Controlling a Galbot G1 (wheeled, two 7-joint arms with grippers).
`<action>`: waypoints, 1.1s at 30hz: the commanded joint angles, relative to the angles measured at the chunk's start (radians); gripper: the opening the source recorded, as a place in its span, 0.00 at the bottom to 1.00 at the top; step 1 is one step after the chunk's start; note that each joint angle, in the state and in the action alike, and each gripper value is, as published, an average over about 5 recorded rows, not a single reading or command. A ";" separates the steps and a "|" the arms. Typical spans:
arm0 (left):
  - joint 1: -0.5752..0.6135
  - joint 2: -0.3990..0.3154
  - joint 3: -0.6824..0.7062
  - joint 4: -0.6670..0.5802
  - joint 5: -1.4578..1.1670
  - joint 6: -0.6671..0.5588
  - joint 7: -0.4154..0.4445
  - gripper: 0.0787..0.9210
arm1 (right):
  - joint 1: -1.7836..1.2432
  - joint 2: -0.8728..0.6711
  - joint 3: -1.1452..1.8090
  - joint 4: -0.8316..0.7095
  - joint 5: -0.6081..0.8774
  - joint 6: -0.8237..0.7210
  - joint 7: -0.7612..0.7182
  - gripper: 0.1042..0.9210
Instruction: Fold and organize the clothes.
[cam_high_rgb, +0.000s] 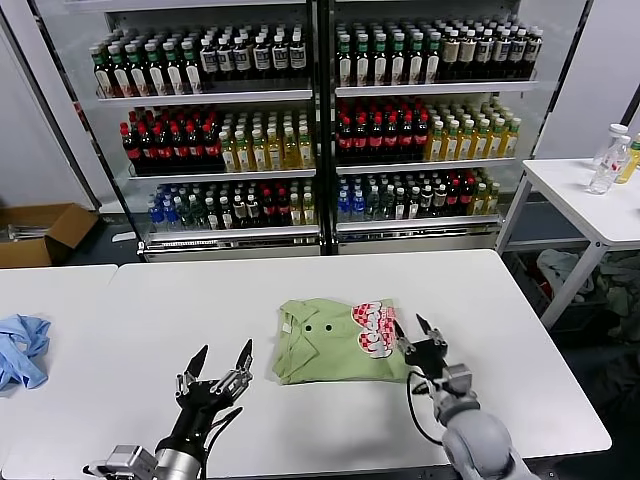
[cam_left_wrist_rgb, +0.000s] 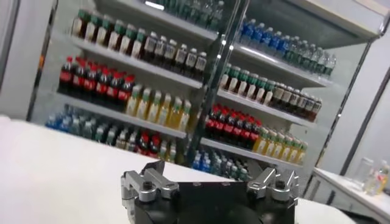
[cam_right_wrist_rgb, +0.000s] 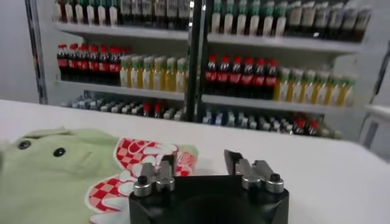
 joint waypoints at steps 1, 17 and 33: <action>0.088 -0.002 0.005 -0.039 0.273 -0.082 0.016 0.88 | -0.388 0.014 0.217 0.311 -0.144 0.118 -0.008 0.59; 0.105 -0.010 0.005 -0.049 0.308 -0.081 0.033 0.88 | -0.518 0.083 0.251 0.423 -0.189 0.251 0.026 0.88; 0.086 -0.012 0.020 -0.023 0.336 -0.110 0.040 0.88 | -0.506 0.083 0.263 0.420 -0.187 0.283 0.032 0.88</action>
